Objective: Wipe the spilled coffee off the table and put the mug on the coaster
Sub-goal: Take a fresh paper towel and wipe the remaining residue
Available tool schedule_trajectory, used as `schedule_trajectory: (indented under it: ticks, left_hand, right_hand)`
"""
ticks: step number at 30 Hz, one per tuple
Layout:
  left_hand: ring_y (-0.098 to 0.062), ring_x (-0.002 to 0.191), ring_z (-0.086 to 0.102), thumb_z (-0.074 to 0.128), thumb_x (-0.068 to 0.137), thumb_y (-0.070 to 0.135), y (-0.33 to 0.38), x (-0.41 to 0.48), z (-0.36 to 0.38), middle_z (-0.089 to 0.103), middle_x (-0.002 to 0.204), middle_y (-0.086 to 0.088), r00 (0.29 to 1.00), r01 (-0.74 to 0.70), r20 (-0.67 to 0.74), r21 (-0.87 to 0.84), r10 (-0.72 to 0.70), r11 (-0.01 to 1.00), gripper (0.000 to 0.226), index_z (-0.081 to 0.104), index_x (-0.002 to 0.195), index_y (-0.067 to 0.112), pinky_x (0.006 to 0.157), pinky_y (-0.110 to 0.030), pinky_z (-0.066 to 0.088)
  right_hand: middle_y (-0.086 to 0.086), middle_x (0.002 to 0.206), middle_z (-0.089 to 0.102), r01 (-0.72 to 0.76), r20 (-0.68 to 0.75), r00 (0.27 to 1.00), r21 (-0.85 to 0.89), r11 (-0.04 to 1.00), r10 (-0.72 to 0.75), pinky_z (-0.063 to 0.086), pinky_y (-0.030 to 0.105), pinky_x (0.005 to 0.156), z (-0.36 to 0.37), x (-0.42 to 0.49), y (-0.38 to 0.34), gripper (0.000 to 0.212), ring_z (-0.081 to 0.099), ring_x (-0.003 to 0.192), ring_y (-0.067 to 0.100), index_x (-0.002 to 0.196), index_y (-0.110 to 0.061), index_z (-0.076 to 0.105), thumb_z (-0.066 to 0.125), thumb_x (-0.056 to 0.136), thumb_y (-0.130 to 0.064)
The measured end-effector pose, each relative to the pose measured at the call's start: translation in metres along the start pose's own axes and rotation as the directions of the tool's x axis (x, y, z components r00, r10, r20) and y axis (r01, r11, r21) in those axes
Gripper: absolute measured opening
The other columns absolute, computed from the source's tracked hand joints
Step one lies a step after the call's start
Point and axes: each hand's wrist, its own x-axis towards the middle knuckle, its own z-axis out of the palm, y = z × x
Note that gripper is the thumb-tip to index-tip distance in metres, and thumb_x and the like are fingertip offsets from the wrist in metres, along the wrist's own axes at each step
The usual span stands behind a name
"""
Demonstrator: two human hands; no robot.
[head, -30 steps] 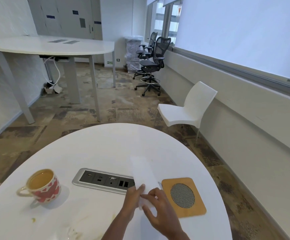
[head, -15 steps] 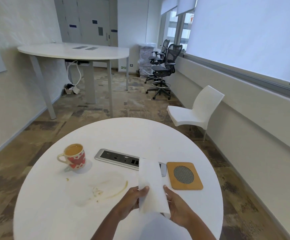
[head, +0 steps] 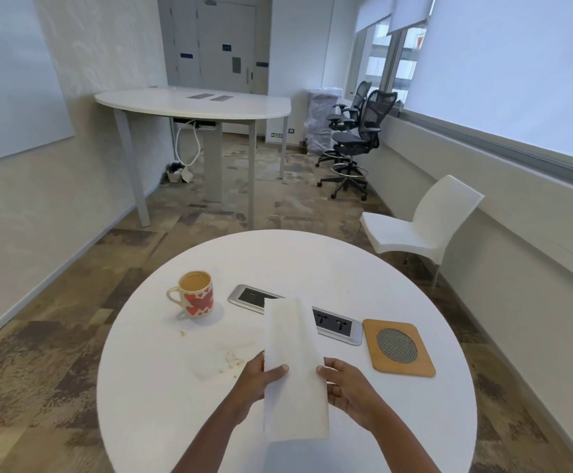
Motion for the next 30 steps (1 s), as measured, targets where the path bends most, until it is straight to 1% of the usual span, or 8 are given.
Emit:
schedule_trajectory:
  ticks: [8,10,13,16,20,23,26,30]
  left_hand:
    - [-0.026,0.098,0.063,0.056,0.089,0.000,0.010,0.019,-0.060,0.066,0.111,-0.010,0.996,0.030,0.092,-0.088,-0.022,0.996,0.029,0.057,0.116,0.010,0.081,-0.032,0.053]
    - [-0.018,0.085,0.067,0.052,0.090,-0.003,0.010,0.025,-0.075,0.070,0.098,-0.006,0.995,0.046,0.095,-0.066,-0.039,0.997,0.023,0.064,0.105,0.008,0.072,-0.025,0.055]
    - [-0.008,0.055,0.064,0.040,0.088,-0.014,0.011,0.036,-0.095,0.071,0.065,0.005,0.995,0.086,0.057,0.003,-0.086,0.996,0.047,0.071,0.067,0.015,0.048,-0.015,0.049]
    - [-0.004,0.038,0.054,0.036,0.087,-0.015,0.011,0.048,-0.111,0.064,0.050,0.006,0.995,0.093,0.033,0.052,-0.094,0.994,0.048,0.064,0.059,0.013,0.037,-0.011,0.040]
    - [-0.011,0.053,0.056,0.037,0.086,-0.014,0.011,0.063,-0.124,0.068,0.065,0.003,0.995,0.098,-0.010,0.055,-0.097,0.994,0.047,0.068,0.062,0.013,0.045,-0.013,0.044]
    - [-0.019,0.069,0.060,0.038,0.088,-0.009,0.014,0.072,-0.128,0.069,0.078,-0.002,0.994,0.099,-0.045,0.015,-0.099,0.995,0.045,0.071,0.065,0.012,0.058,-0.021,0.048]
    - [-0.020,0.074,0.061,0.041,0.087,-0.004,0.016,0.078,-0.133,0.069,0.081,-0.004,0.995,0.096,-0.030,-0.011,-0.097,0.995,0.043,0.073,0.063,0.011,0.065,-0.024,0.051]
    - [-0.024,0.078,0.057,0.045,0.086,-0.001,0.017,0.082,-0.139,0.066,0.086,-0.009,0.995,0.101,-0.010,-0.005,-0.101,0.995,0.033,0.070,0.067,0.008,0.066,-0.026,0.047]
  right_hand:
    - [0.009,0.083,0.074,0.012,0.066,0.998,-0.005,1.000,-0.012,0.058,0.026,0.062,0.037,0.037,-0.007,0.019,0.067,0.072,0.022,0.101,-0.009,0.061,0.055,0.088,0.003]
    - [0.011,0.082,0.071,0.000,0.070,0.998,0.007,1.000,0.000,0.058,0.025,0.062,0.049,0.046,-0.007,0.017,0.065,0.069,0.022,0.092,-0.005,0.063,0.052,0.089,0.007]
    - [0.008,0.071,0.068,-0.009,0.030,0.999,0.005,1.000,0.009,0.055,0.021,0.053,0.063,0.058,-0.007,0.031,0.062,0.057,0.018,0.072,-0.006,0.062,0.042,0.087,0.013]
    - [0.009,0.070,0.064,-0.007,-0.013,1.000,0.023,1.000,0.008,0.052,0.020,0.047,0.076,0.067,-0.009,0.037,0.060,0.053,0.017,0.065,-0.007,0.057,0.037,0.088,0.014]
    - [0.012,0.079,0.062,-0.007,-0.055,0.998,0.110,0.994,0.013,0.053,0.025,0.052,0.093,0.077,-0.010,0.031,0.058,0.062,0.022,0.069,-0.007,0.059,0.039,0.089,0.007]
    - [0.015,0.084,0.062,-0.033,-0.083,0.995,0.243,0.970,0.054,0.052,0.031,0.057,0.102,0.083,-0.008,0.018,0.059,0.067,0.027,0.090,-0.007,0.062,0.045,0.091,-0.007]
    - [0.021,0.102,0.063,-0.077,-0.027,0.995,0.344,0.936,0.092,0.051,0.040,0.074,0.112,0.089,-0.005,0.032,0.060,0.088,0.035,0.116,-0.006,0.060,0.047,0.093,-0.025]
    - [0.027,0.128,0.057,-0.139,0.095,0.990,0.445,0.885,0.107,0.045,0.051,0.096,0.126,0.097,0.005,0.058,0.054,0.119,0.042,0.123,-0.002,0.057,0.035,0.095,-0.047]
